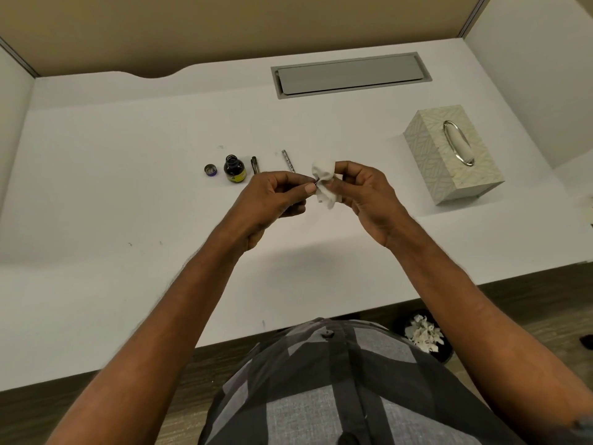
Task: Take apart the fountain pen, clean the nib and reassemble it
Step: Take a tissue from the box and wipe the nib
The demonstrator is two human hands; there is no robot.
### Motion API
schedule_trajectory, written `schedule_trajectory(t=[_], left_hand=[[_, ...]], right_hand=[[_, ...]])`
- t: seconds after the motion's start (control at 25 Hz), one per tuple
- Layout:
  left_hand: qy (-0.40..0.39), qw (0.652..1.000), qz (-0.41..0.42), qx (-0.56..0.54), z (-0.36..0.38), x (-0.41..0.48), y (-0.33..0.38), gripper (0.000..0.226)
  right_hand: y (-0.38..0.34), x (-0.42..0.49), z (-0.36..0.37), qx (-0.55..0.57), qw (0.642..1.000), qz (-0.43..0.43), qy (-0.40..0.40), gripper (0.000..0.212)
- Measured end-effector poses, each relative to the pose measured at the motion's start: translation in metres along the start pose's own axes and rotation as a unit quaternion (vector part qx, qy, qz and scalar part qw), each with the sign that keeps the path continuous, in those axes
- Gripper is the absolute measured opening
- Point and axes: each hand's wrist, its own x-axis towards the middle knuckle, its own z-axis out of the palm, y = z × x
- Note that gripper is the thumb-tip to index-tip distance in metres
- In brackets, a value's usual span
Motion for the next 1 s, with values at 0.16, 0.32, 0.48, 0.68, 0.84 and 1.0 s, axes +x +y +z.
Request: schedule_trajectory(t=[0.16, 0.32, 0.48, 0.68, 0.84, 1.0], left_hand=[[-0.015, 0.998, -0.050, -0.046, -0.003, 0.003, -0.006, 0.015], [0.002, 0.962, -0.114, -0.249, -0.001, 0.006, -0.010, 0.025], [-0.023, 0.894, -0.142, -0.424, 0.012, 0.009, -0.009, 0.025], [-0.047, 0.847, -0.154, -0.506, 0.017, 0.009, -0.003, 0.027], [0.008, 0.851, -0.165, -0.499, 0.020, 0.018, -0.015, 0.025], [0.068, 0.866, -0.145, -0.473, 0.013, 0.026, -0.027, 0.021]], right_hand=[[-0.002, 0.008, 0.000, 0.154, 0.983, 0.033, 0.099, 0.018], [-0.001, 0.009, -0.001, 0.111, 0.986, -0.032, 0.123, 0.023], [0.015, 0.000, 0.036, 0.052, 0.992, -0.051, 0.104, 0.025], [0.037, -0.001, 0.040, -0.265, 0.930, -0.193, 0.165, 0.027], [0.043, 0.001, 0.038, -0.375, 0.901, -0.182, 0.119, 0.028], [0.031, -0.004, 0.039, -0.175, 0.983, -0.013, 0.051, 0.030]])
